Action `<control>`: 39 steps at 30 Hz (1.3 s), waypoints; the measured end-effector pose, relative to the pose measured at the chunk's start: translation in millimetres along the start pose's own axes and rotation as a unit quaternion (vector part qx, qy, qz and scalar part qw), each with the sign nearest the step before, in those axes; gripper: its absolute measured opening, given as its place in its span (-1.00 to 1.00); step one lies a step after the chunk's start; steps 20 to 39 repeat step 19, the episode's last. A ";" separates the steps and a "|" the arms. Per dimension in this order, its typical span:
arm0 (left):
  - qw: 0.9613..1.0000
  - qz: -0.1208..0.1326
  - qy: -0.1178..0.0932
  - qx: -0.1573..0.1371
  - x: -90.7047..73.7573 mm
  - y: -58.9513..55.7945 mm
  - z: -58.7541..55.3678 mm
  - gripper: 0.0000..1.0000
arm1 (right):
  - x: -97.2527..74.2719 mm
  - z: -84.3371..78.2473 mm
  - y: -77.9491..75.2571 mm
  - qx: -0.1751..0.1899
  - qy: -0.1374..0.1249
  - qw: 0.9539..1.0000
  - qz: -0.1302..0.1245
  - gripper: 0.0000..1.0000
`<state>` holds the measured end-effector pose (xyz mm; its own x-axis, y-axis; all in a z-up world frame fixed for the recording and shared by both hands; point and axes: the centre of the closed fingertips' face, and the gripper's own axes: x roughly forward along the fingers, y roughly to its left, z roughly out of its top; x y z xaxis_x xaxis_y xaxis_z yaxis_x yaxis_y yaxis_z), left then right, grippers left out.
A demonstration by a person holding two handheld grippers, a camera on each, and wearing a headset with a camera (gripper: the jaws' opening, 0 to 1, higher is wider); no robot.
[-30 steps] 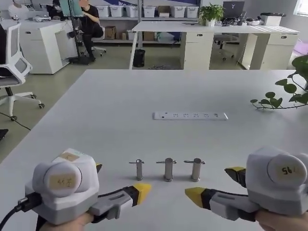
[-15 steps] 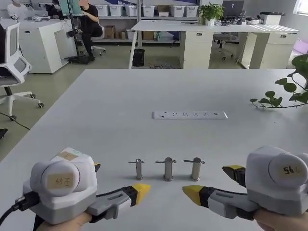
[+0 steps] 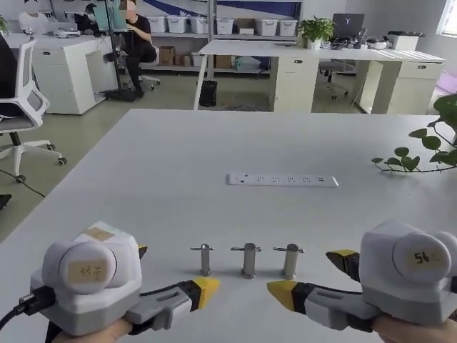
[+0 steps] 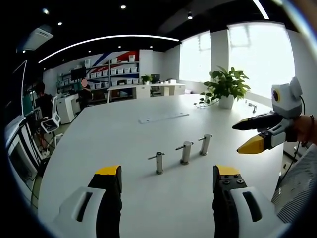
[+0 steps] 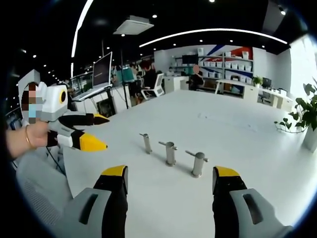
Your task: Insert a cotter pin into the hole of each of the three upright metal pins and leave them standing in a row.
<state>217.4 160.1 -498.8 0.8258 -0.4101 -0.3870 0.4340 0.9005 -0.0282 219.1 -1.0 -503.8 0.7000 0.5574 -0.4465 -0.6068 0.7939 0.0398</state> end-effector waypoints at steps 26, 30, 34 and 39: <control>1.000 -0.002 0.002 -0.006 0.9 -1.5 -0.3 0.48 | -2.4 3.1 -0.8 -0.002 -0.012 1.000 -0.002 0.35; 1.000 -0.002 0.002 -0.006 0.9 -1.5 -0.3 0.48 | -2.4 3.1 -0.8 -0.002 -0.012 1.000 -0.002 0.35; 1.000 -0.002 0.002 -0.006 0.9 -1.5 -0.3 0.48 | -2.4 3.1 -0.8 -0.002 -0.012 1.000 -0.002 0.35; 1.000 -0.002 0.002 -0.006 0.9 -1.5 -0.3 0.48 | -2.4 3.1 -0.8 -0.002 -0.012 1.000 -0.002 0.35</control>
